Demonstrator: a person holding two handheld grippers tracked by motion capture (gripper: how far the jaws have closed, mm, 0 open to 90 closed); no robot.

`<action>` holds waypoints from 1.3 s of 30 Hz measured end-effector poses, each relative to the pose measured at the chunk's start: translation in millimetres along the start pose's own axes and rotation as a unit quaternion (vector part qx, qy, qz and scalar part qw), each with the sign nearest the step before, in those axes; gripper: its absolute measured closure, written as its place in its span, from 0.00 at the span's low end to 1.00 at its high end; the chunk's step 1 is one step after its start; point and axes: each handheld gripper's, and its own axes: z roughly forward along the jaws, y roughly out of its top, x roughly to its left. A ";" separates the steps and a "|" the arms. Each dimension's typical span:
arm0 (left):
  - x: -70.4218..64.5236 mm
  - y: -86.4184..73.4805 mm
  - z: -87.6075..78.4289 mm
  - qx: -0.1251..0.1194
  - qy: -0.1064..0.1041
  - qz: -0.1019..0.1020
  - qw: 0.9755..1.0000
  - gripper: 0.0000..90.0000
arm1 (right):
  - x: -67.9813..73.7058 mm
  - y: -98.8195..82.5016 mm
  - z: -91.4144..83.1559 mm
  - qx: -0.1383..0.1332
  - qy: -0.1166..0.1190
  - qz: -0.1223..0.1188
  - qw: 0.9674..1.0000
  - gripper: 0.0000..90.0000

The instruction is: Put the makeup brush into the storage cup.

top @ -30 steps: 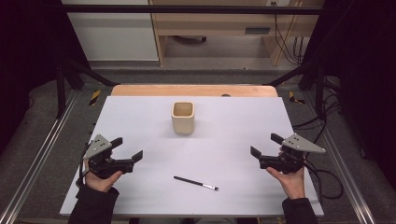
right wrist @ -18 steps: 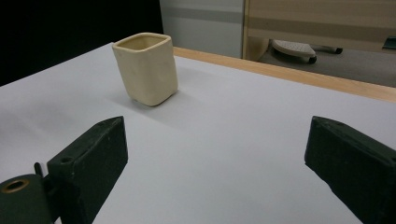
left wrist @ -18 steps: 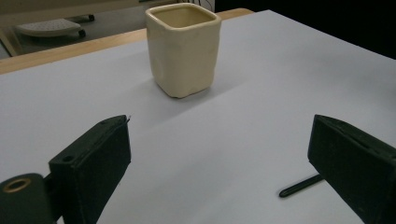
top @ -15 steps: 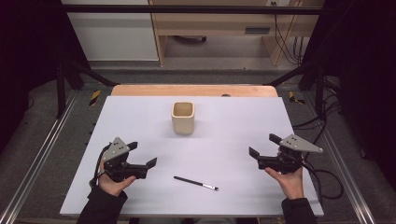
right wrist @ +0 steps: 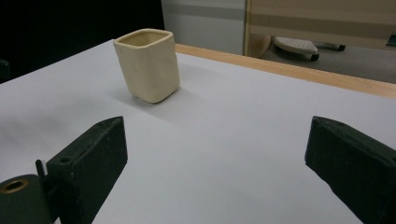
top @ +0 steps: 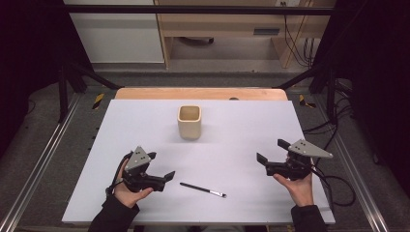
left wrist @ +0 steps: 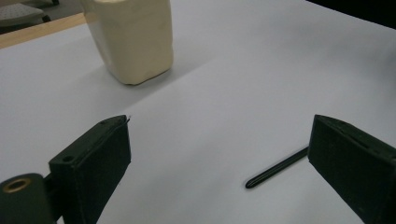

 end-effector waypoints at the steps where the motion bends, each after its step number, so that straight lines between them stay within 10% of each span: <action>1: -1.3 0.4 1.0 0.002 -0.003 0.002 1.000 0.06 | 0.1 -0.1 0.2 0.002 0.001 0.000 1.000 0.07; 23: -28.1 17.2 31.1 0.045 -0.051 0.047 0.997 0.07 | 1.1 -1.1 2.4 0.006 0.003 0.001 1.000 0.06; 39: -47.8 9.3 57.4 0.108 -0.078 0.090 0.987 0.10 | 2.5 -2.3 4.8 0.012 0.004 -0.005 1.000 0.06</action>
